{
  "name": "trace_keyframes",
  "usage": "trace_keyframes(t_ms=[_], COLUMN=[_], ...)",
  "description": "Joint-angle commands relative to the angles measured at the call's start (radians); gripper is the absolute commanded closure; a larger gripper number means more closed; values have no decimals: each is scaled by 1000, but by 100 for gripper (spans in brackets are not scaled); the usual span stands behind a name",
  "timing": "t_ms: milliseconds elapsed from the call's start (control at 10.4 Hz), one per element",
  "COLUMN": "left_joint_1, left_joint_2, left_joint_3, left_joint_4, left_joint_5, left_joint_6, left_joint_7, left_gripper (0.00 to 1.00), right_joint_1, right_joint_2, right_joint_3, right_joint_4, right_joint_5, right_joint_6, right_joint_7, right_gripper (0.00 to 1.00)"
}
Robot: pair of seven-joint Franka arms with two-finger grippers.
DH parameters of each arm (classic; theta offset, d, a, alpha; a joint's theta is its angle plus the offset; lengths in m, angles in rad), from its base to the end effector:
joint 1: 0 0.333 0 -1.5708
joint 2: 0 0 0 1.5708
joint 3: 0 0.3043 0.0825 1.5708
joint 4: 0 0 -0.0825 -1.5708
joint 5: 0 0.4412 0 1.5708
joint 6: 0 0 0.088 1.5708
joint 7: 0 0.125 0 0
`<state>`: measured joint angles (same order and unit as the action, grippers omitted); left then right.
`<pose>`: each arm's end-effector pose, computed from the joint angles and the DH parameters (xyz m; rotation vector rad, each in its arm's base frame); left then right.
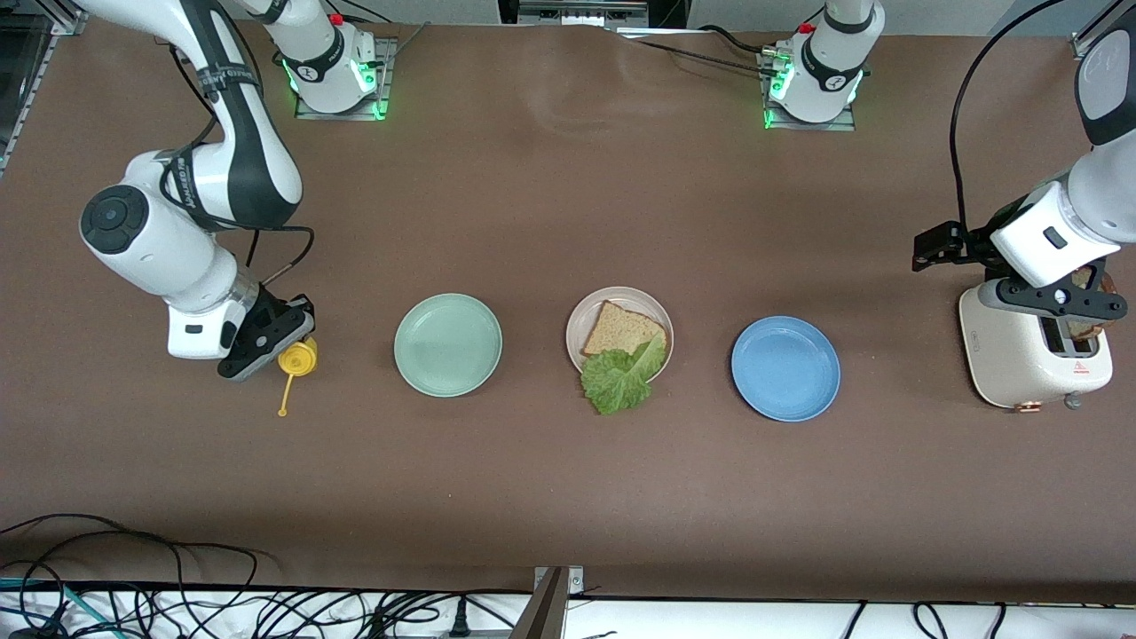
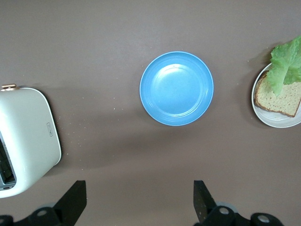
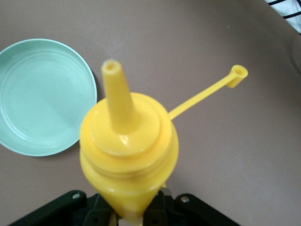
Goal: Make sandwich on beige plate with both arms
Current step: 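Lower the yellow bottle upright onto the table with the right gripper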
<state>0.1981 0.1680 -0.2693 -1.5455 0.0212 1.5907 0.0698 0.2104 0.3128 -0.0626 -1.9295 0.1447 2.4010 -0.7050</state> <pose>0.6509 -0.0337 0.5069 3.1051 -0.2203 -0.1819 0.6677 0.1033 0.2782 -2.8703 -1.1436 -0.2749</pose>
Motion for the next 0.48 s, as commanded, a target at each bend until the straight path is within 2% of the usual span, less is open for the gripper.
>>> trace_keyframes(t_ms=[0, 383], left_joint_1=[-2, 0], left_joint_2=[-12, -10], left_joint_3=[-4, -2], left_joint_4=[2, 4], left_joint_5=[3, 5], left_joint_6=[-9, -9], left_joint_7=[-2, 8], left_gripper=[0, 0], right_joint_1=[-31, -51], right_joint_2=[9, 81], right_joint_3=[29, 29], right_joint_4=[-81, -82], right_joint_5=[143, 327], right_joint_6=[122, 155], right_joint_7=[-120, -319], right_gripper=[100, 100])
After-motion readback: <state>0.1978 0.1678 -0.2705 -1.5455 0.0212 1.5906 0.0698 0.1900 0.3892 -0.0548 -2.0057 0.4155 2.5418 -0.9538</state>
